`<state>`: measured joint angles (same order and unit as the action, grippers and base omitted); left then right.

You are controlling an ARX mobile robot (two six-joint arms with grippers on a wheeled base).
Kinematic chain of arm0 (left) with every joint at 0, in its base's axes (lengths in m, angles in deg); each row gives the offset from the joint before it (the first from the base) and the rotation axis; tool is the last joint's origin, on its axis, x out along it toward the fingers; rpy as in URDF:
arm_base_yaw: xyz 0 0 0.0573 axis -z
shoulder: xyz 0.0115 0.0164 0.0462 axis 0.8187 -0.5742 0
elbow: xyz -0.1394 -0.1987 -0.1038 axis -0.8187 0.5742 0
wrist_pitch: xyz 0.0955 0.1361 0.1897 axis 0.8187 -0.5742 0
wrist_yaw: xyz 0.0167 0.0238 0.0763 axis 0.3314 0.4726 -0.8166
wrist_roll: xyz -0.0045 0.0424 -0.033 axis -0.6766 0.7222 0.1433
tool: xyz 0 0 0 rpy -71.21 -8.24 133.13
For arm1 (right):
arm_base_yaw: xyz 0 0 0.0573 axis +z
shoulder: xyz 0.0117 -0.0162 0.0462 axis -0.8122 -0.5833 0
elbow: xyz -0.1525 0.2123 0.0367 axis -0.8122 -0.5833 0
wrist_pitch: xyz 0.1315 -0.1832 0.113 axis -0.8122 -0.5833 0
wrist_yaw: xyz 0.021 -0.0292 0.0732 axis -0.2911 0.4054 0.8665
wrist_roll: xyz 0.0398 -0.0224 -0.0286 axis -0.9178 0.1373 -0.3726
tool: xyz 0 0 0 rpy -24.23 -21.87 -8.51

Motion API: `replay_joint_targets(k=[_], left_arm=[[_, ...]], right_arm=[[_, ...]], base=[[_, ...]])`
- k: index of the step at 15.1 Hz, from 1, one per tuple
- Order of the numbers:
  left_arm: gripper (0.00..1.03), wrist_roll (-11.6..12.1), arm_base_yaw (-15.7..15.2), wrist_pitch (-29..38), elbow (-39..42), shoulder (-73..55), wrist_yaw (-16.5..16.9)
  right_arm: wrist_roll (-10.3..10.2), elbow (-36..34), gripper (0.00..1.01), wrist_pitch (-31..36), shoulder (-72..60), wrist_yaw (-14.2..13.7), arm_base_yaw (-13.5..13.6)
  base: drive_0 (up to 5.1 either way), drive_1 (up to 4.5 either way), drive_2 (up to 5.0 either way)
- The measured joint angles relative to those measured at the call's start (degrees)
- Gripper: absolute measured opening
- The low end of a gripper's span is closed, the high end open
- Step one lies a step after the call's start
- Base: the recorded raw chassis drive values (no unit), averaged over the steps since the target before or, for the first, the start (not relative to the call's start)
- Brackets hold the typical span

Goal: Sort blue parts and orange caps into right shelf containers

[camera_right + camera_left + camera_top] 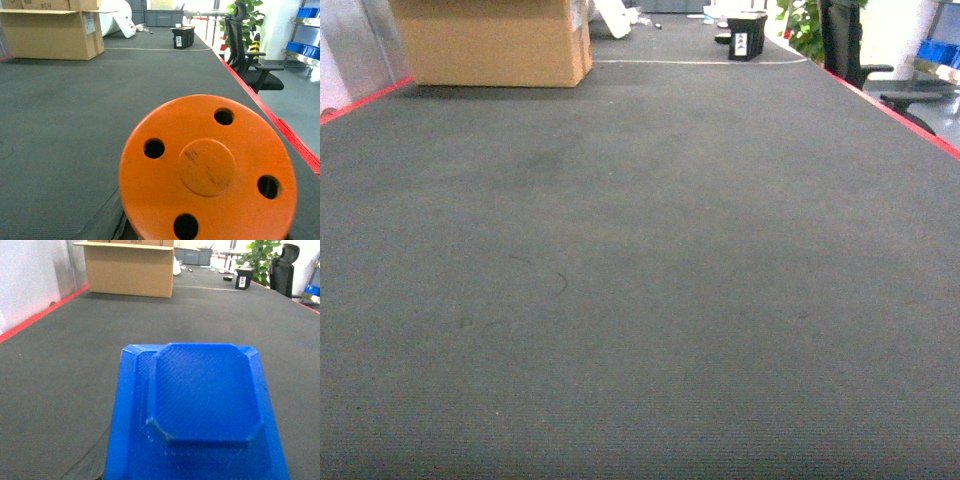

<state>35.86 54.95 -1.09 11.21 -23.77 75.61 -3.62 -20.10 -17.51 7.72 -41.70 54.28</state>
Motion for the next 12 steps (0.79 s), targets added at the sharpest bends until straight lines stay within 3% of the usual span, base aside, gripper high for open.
replay_joint_targets(k=[8, 12], left_arm=[[0.42, 0.0, 0.0, 0.4, 0.0, 0.0, 0.0], [0.42, 0.0, 0.0, 0.4, 0.0, 0.0, -0.1]], right_arm=[[0.0, 0.0, 0.45, 0.0, 0.0, 0.0, 0.0], [0.0, 0.0, 0.45, 0.1, 0.0, 0.0, 0.0]], base=[[0.0, 0.00, 0.0], [-1.7, -1.72, -1.7]])
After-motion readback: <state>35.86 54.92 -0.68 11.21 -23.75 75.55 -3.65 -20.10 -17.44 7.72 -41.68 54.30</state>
